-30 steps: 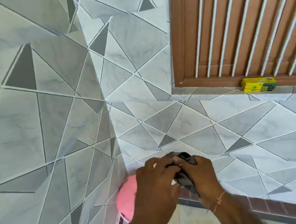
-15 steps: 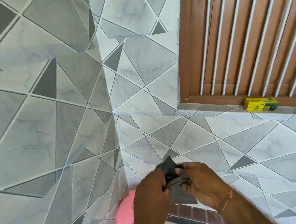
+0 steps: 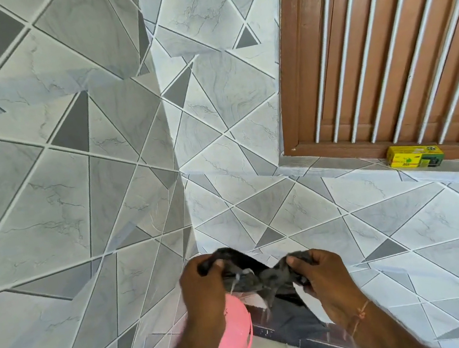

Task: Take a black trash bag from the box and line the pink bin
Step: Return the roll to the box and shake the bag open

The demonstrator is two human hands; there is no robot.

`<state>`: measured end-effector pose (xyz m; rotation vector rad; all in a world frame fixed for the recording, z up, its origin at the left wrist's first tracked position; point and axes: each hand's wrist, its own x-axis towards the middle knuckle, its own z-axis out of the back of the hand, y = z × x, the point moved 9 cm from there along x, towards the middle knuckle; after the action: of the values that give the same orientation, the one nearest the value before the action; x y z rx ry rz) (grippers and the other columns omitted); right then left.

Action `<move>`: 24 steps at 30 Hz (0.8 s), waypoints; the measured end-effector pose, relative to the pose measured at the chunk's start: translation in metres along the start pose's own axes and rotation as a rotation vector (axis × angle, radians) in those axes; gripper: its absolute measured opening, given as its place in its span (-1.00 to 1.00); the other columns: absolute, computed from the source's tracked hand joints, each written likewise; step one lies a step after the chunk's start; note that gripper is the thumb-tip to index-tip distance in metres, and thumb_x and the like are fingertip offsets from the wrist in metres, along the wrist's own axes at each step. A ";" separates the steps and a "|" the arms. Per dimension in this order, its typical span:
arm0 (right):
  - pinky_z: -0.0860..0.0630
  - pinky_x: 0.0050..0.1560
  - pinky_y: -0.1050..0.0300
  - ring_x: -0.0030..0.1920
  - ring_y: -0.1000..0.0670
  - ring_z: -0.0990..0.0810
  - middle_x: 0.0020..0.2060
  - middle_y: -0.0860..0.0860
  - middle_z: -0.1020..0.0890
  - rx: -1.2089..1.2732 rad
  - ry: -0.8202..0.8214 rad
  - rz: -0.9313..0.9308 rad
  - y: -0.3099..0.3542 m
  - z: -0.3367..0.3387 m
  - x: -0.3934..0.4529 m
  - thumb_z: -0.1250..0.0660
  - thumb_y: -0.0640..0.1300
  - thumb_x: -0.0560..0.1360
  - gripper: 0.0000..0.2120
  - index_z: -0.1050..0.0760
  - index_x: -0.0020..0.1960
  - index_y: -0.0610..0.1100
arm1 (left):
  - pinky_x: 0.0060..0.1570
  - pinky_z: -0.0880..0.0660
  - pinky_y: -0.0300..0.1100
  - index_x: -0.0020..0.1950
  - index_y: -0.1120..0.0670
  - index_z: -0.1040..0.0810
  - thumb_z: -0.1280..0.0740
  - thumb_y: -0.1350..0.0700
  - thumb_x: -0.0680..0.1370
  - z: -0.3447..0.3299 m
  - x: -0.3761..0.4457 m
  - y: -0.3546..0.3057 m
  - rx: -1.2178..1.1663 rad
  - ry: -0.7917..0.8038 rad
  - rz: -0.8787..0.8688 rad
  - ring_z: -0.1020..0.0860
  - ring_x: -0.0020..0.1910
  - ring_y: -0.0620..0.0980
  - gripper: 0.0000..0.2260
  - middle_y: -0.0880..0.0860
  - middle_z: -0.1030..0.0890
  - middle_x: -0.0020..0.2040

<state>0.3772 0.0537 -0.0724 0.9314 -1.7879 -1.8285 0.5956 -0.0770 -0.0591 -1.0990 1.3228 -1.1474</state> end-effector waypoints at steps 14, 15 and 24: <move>-0.62 -0.17 0.04 -0.28 0.01 -0.67 -0.30 0.01 -0.71 -0.446 0.332 0.320 0.012 -0.080 -0.037 -0.54 -0.08 0.26 -0.85 -0.63 -0.20 -0.04 | -0.28 -0.62 -0.08 -0.16 0.30 -0.61 -0.56 0.32 0.29 -0.037 -0.020 -0.015 -0.132 0.157 0.017 -0.60 -0.37 0.09 -0.79 0.23 -0.67 -0.25; -0.58 -0.24 0.07 -0.36 0.03 -0.63 -0.37 0.00 -0.69 -0.391 0.304 0.314 0.011 -0.079 -0.036 -0.51 -0.15 0.30 -0.92 -0.62 -0.27 -0.09 | -0.32 -0.61 -0.12 -0.16 0.30 -0.62 -0.56 0.32 0.30 -0.039 -0.021 -0.017 -0.125 0.170 0.003 -0.61 -0.38 0.07 -0.80 0.21 -0.68 -0.26; -0.48 -0.23 0.18 -0.34 0.05 -0.53 -0.37 -0.09 -0.62 -0.213 0.274 0.228 0.014 -0.061 -0.027 -0.46 -0.16 0.44 -0.75 -0.60 -0.26 -0.37 | -0.35 -0.55 -0.07 -0.36 0.17 -0.43 -0.59 0.22 0.27 -0.025 -0.014 -0.022 -0.009 0.254 -0.088 -0.53 -0.41 0.06 -0.69 0.16 -0.52 -0.39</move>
<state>0.4363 0.0288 -0.0505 0.8142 -1.4377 -1.6229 0.5722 -0.0647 -0.0346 -1.0522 1.4866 -1.3831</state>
